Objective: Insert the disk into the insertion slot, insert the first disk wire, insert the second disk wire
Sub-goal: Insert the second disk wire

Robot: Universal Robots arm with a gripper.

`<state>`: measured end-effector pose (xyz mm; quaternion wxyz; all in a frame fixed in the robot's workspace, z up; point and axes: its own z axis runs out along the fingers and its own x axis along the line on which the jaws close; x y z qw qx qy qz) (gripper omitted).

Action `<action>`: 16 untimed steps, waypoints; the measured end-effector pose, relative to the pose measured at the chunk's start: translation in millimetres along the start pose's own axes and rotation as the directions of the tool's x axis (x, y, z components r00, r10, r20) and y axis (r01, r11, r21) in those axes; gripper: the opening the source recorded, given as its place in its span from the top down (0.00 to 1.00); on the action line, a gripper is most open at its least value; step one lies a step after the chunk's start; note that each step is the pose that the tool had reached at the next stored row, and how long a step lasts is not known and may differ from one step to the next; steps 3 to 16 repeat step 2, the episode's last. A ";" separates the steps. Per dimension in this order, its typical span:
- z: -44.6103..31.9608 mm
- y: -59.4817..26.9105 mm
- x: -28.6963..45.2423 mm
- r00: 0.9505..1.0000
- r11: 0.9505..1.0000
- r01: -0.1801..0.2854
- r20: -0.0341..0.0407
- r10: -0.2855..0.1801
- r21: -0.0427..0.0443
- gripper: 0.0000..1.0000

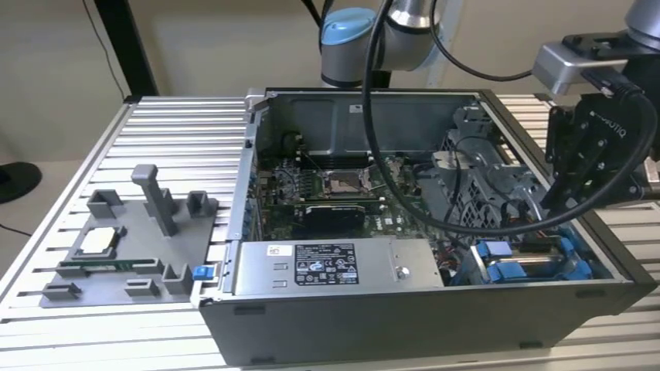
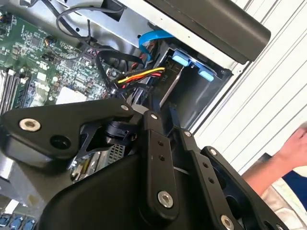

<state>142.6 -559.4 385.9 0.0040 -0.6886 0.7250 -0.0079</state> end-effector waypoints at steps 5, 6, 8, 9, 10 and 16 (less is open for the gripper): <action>-0.1 0.0 0.0 1.000 1.000 0.000 0.000 0.000 0.000 0.00; -0.1 0.0 0.0 1.000 1.000 0.000 0.000 0.000 0.000 0.00; -0.1 0.0 0.0 1.000 1.000 0.000 0.000 0.000 0.000 0.00; -0.1 0.0 0.0 1.000 1.000 0.000 0.000 0.000 0.000 0.00; -0.1 0.0 0.0 1.000 1.000 0.000 0.000 0.000 0.000 0.00; -0.1 0.0 0.0 1.000 1.000 0.000 0.000 0.000 0.000 0.00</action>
